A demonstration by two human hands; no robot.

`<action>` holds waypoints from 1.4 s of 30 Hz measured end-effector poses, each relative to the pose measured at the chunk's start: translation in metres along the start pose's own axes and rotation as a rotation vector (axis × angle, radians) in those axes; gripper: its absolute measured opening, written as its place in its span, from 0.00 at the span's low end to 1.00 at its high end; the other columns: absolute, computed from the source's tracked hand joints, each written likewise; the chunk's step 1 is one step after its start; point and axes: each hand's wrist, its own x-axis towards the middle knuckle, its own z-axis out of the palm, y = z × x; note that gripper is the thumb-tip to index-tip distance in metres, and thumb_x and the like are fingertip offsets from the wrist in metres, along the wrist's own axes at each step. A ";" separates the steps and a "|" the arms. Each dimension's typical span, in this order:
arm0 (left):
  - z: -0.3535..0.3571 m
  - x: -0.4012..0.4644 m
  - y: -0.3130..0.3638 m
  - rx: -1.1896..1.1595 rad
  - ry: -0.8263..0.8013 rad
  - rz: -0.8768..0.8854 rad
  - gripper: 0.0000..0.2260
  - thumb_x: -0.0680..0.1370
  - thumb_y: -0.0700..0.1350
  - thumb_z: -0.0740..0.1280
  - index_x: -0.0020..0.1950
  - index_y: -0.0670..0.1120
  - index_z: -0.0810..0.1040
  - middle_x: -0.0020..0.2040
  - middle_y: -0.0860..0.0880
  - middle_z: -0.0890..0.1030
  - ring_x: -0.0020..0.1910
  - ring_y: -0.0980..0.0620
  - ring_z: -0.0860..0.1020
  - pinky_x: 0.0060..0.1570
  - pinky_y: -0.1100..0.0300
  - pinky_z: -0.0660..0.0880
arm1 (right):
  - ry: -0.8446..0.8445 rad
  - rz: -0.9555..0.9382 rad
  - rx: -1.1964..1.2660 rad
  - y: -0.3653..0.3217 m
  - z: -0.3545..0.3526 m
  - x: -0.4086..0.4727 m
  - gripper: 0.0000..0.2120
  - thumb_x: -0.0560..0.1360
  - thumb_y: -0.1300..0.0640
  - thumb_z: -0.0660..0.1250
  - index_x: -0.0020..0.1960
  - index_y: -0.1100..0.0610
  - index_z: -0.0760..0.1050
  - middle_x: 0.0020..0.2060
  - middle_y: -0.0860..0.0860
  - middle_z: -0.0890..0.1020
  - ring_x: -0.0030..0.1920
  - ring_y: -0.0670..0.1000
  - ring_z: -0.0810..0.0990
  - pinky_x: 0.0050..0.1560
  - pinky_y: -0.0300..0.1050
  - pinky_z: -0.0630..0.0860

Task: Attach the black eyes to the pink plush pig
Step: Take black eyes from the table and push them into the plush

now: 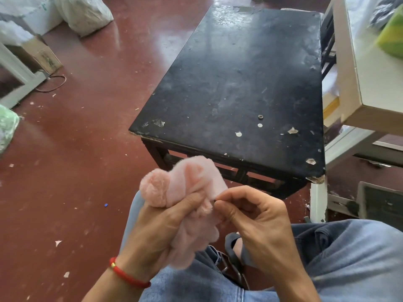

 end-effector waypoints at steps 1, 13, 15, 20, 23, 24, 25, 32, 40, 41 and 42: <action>-0.001 -0.001 0.001 0.021 -0.011 0.010 0.14 0.70 0.41 0.76 0.54 0.38 0.89 0.50 0.34 0.90 0.48 0.39 0.91 0.42 0.53 0.88 | 0.005 0.003 -0.009 0.000 -0.001 0.000 0.05 0.73 0.53 0.79 0.48 0.51 0.88 0.40 0.54 0.90 0.36 0.58 0.88 0.39 0.45 0.86; -0.009 -0.004 -0.001 0.249 -0.059 0.012 0.15 0.67 0.43 0.84 0.52 0.45 0.91 0.51 0.40 0.92 0.53 0.44 0.90 0.49 0.56 0.87 | 0.034 -0.018 -0.254 -0.001 0.000 -0.002 0.11 0.72 0.54 0.79 0.53 0.50 0.84 0.40 0.50 0.88 0.39 0.51 0.88 0.39 0.39 0.85; -0.011 -0.004 -0.001 0.289 -0.038 0.018 0.15 0.67 0.44 0.82 0.53 0.46 0.91 0.52 0.41 0.92 0.54 0.43 0.90 0.53 0.50 0.86 | 0.027 -0.060 -0.340 -0.001 0.001 -0.003 0.14 0.72 0.55 0.79 0.56 0.49 0.82 0.41 0.48 0.86 0.40 0.50 0.88 0.39 0.39 0.85; -0.023 -0.003 0.003 0.331 -0.070 -0.042 0.14 0.68 0.43 0.81 0.52 0.40 0.90 0.50 0.37 0.91 0.54 0.39 0.89 0.52 0.52 0.88 | -0.018 -0.190 -0.510 -0.001 -0.001 0.000 0.32 0.73 0.54 0.80 0.72 0.42 0.73 0.63 0.41 0.79 0.60 0.47 0.81 0.56 0.46 0.83; -0.031 -0.004 0.012 0.430 -0.176 -0.048 0.10 0.71 0.42 0.80 0.51 0.41 0.90 0.47 0.40 0.92 0.49 0.44 0.90 0.47 0.55 0.86 | -0.209 -0.203 -0.543 -0.001 -0.007 0.005 0.40 0.75 0.52 0.78 0.81 0.41 0.63 0.82 0.38 0.63 0.83 0.45 0.59 0.80 0.50 0.62; -0.033 -0.005 0.015 0.486 -0.193 -0.052 0.11 0.70 0.44 0.81 0.50 0.42 0.90 0.46 0.40 0.92 0.48 0.44 0.90 0.47 0.51 0.86 | -0.277 -0.193 -0.546 -0.001 -0.008 0.008 0.41 0.76 0.52 0.78 0.82 0.42 0.61 0.81 0.38 0.65 0.83 0.44 0.58 0.82 0.51 0.55; -0.034 -0.006 0.018 0.547 -0.205 -0.062 0.12 0.69 0.46 0.81 0.50 0.43 0.90 0.45 0.39 0.91 0.46 0.41 0.90 0.46 0.42 0.85 | -0.329 -0.179 -0.546 0.001 -0.009 0.009 0.41 0.76 0.52 0.78 0.82 0.43 0.60 0.78 0.40 0.71 0.82 0.43 0.62 0.83 0.51 0.52; -0.036 -0.006 0.014 0.657 -0.160 -0.018 0.16 0.66 0.34 0.78 0.50 0.50 0.88 0.41 0.51 0.91 0.40 0.60 0.88 0.37 0.71 0.81 | -0.252 -0.020 -0.479 0.010 -0.007 0.008 0.10 0.73 0.59 0.81 0.50 0.50 0.82 0.45 0.49 0.85 0.44 0.46 0.84 0.42 0.47 0.81; -0.033 -0.006 0.002 0.595 -0.116 0.000 0.22 0.66 0.35 0.84 0.57 0.35 0.84 0.49 0.34 0.89 0.51 0.38 0.88 0.51 0.49 0.85 | -0.264 0.181 -0.185 0.007 -0.005 0.005 0.04 0.75 0.62 0.77 0.47 0.60 0.82 0.43 0.60 0.87 0.43 0.62 0.86 0.42 0.68 0.83; -0.034 -0.004 0.001 0.635 -0.156 0.024 0.20 0.65 0.35 0.85 0.54 0.36 0.85 0.45 0.36 0.89 0.47 0.44 0.89 0.46 0.55 0.85 | -0.265 0.182 -0.200 0.007 -0.007 0.006 0.04 0.75 0.63 0.76 0.47 0.58 0.82 0.42 0.58 0.88 0.43 0.62 0.87 0.42 0.66 0.84; -0.032 -0.004 0.003 0.684 -0.194 0.060 0.17 0.66 0.36 0.84 0.53 0.39 0.85 0.46 0.38 0.89 0.44 0.51 0.88 0.44 0.62 0.84 | -0.269 0.174 -0.223 0.005 -0.009 0.006 0.03 0.75 0.63 0.76 0.47 0.57 0.83 0.42 0.55 0.88 0.42 0.58 0.86 0.42 0.61 0.84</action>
